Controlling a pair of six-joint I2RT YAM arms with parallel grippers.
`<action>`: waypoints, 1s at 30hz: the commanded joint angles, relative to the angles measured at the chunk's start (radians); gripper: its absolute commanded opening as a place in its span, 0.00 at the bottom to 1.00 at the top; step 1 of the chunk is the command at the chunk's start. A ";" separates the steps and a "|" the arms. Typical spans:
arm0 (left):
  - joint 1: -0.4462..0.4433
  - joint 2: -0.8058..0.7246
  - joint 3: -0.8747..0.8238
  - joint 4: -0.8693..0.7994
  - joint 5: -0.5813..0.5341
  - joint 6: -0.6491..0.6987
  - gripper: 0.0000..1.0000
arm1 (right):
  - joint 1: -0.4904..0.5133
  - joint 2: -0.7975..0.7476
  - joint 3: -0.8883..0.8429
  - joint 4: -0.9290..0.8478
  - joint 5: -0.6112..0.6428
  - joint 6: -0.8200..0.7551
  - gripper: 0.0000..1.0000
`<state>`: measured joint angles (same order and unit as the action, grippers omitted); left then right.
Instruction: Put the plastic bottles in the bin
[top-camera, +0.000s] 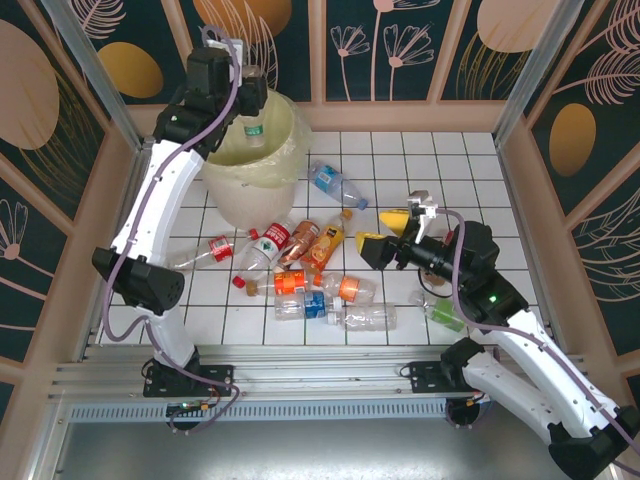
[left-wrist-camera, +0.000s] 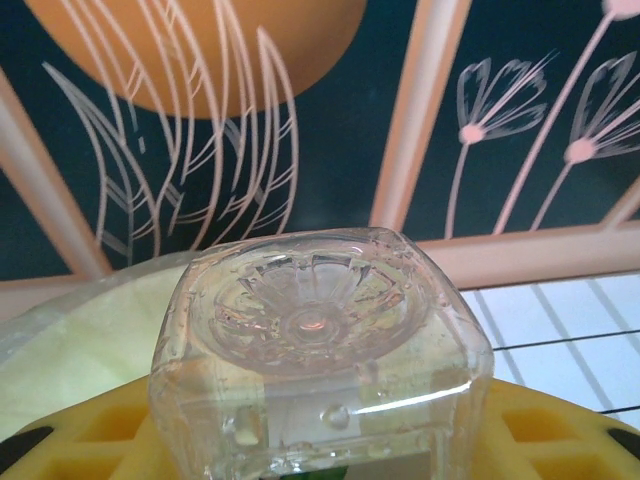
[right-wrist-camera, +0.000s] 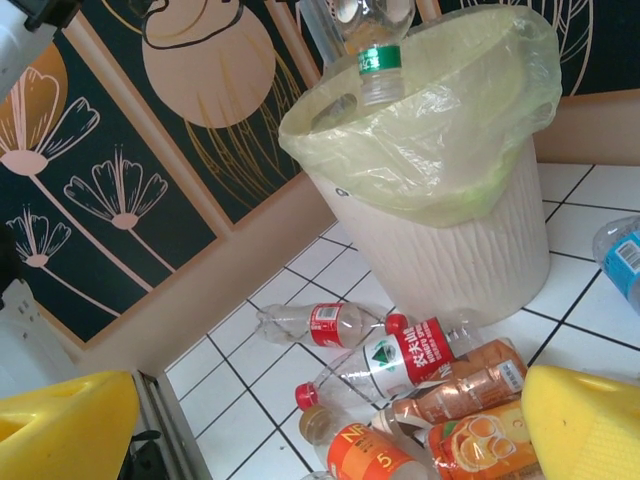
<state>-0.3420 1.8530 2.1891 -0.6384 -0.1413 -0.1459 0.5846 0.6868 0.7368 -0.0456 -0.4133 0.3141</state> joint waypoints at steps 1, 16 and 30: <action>0.006 0.033 0.004 -0.045 -0.089 0.070 0.49 | -0.002 -0.012 0.011 -0.010 -0.008 -0.023 0.99; 0.013 0.121 -0.066 -0.084 -0.096 0.087 0.50 | -0.001 0.000 -0.007 0.007 -0.012 -0.004 0.98; 0.087 0.205 -0.108 -0.115 -0.053 0.072 0.51 | 0.000 -0.012 -0.033 0.007 -0.005 0.016 0.98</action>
<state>-0.2714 2.0388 2.0926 -0.7307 -0.1959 -0.0742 0.5850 0.6895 0.7189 -0.0570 -0.4133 0.3202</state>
